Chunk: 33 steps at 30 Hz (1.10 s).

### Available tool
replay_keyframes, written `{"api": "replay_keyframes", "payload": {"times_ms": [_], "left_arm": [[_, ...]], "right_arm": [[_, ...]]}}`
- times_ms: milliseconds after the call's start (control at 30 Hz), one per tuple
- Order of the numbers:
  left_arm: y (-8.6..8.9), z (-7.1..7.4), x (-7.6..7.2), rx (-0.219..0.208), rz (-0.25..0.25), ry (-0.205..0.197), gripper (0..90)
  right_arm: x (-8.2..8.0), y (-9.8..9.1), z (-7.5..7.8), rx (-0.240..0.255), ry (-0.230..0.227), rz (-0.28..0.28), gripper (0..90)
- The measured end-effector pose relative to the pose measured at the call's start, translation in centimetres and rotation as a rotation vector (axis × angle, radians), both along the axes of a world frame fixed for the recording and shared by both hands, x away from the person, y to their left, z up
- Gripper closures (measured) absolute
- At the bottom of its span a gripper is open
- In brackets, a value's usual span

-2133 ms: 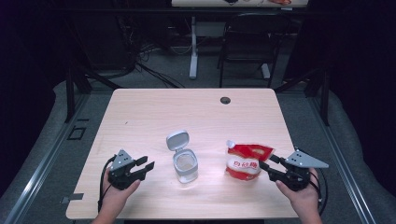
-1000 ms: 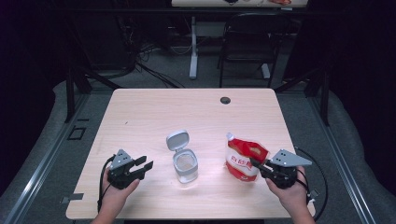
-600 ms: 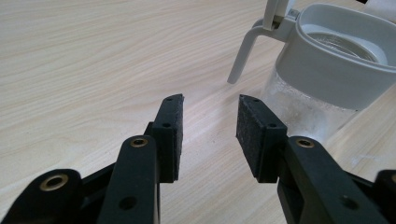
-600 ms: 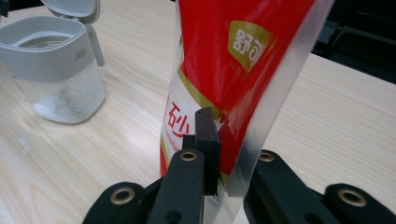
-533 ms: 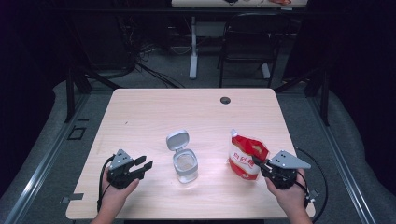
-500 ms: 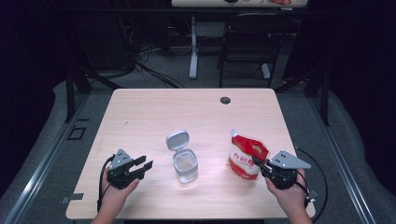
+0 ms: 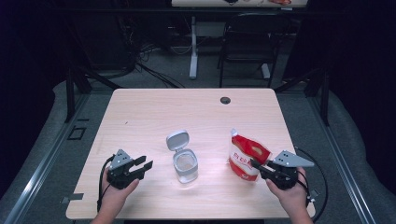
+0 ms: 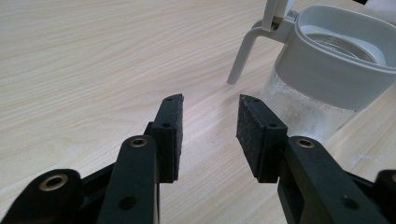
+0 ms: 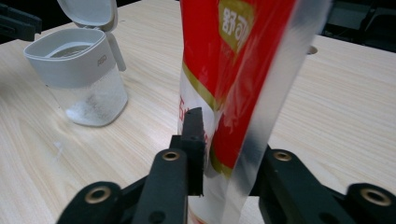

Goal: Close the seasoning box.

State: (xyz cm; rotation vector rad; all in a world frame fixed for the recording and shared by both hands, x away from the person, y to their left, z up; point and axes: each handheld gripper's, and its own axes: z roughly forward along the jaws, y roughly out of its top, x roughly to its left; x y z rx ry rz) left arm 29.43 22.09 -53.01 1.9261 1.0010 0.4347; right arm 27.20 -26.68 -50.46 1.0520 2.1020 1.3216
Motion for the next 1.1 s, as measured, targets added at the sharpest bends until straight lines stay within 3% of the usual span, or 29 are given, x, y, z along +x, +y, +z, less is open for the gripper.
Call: {"api": "replay_keyframes", "payload": {"times_ms": [433, 767, 1100], "left_arm": [[0.0, 0.0, 0.0, 0.000, 0.000, 0.000, 61.4], [0.1, 0.0, 0.0, 0.002, -0.002, -0.002, 61.2], [0.1, 0.0, 0.0, -0.005, -0.002, -0.007, 61.1]], "right_arm": [[0.5, 0.6, -1.3, -0.026, 0.003, 0.007, 61.3], [0.6, 0.8, -2.0, -0.041, -0.001, 0.000, 56.0], [0.7, 0.8, -3.0, -0.039, 0.025, -0.007, 53.1]]}}
